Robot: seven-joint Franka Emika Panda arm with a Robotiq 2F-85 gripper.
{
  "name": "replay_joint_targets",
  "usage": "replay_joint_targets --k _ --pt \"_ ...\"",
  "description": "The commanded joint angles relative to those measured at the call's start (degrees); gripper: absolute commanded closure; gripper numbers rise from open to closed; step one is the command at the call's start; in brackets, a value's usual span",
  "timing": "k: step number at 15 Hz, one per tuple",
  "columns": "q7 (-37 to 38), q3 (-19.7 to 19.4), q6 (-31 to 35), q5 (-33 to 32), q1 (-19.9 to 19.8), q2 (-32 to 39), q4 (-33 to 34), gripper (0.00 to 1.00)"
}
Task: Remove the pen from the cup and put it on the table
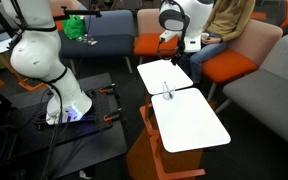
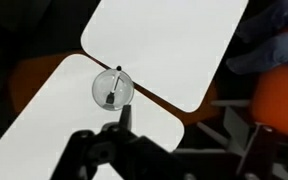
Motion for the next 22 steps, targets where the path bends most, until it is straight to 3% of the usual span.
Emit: replay_joint_targets --k 1,3,4,7,11,13,15,17,21,22 --pt "1.9 0.0 1.2 1.7 -0.1 3.4 0.8 0.00" --pt "2.3 0.1 1.7 2.3 0.1 4.8 0.5 0.04" --pt "2.3 0.3 1.8 3.0 0.0 5.2 0.3 0.19" --pt "1.9 0.0 1.7 2.9 -0.3 7.1 -0.1 0.35" --pt "-0.1 1.0 2.4 5.4 -1.0 9.9 -0.2 0.30" --pt "-0.1 1.3 3.2 7.5 -1.4 12.0 0.6 0.41" --pt "-0.7 1.6 4.3 10.6 -1.9 13.2 1.0 0.61" --pt "-1.8 1.3 5.3 12.2 -2.0 14.0 1.4 0.73" --pt "-1.5 0.8 5.0 12.0 -2.2 15.0 2.5 0.65" --pt "-1.5 0.8 4.7 11.9 -2.3 15.2 2.7 0.58"
